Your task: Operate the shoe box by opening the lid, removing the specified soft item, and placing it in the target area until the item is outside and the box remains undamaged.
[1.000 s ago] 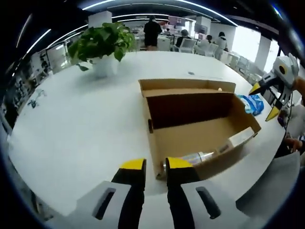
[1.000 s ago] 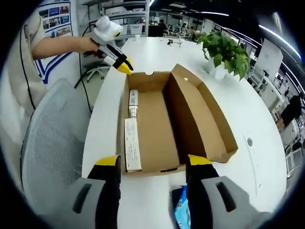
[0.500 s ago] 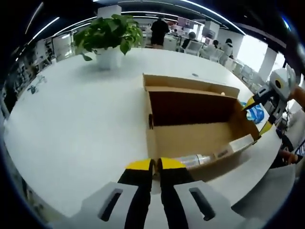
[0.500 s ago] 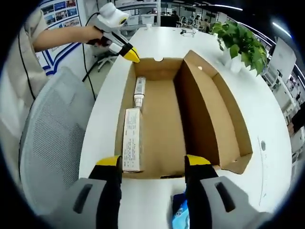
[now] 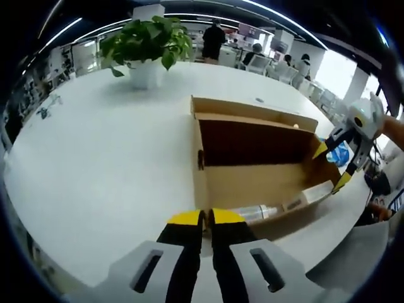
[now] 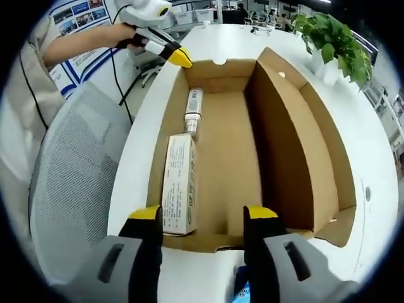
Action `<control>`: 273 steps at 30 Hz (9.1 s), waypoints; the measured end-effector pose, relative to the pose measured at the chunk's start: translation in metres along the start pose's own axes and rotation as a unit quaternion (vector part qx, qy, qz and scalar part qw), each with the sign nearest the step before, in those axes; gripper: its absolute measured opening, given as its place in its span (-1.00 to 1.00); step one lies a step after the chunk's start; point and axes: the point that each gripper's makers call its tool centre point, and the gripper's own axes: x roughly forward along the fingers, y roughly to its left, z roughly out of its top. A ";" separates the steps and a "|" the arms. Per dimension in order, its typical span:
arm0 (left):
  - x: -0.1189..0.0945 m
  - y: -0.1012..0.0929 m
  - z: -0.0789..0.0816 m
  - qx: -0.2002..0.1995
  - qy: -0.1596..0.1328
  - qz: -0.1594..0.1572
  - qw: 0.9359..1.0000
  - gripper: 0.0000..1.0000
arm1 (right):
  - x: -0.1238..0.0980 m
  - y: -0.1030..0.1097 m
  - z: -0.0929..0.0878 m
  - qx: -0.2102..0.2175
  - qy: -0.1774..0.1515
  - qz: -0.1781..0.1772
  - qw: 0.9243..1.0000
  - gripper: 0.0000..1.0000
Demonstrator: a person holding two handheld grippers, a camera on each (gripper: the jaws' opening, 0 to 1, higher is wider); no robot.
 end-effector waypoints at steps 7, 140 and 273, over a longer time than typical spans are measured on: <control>0.000 0.000 0.000 0.003 0.003 0.001 1.000 -0.97 | 0.002 -0.001 0.002 0.005 -0.005 0.006 1.000 -0.03; -0.001 0.000 -0.002 0.003 0.012 0.021 1.000 -0.98 | -0.196 -0.058 -0.040 0.025 -0.057 -0.169 0.984 -0.71; 0.003 -0.004 0.003 0.096 0.043 0.035 0.994 -0.88 | -0.218 -0.135 -0.276 0.058 0.087 -0.256 0.961 -0.29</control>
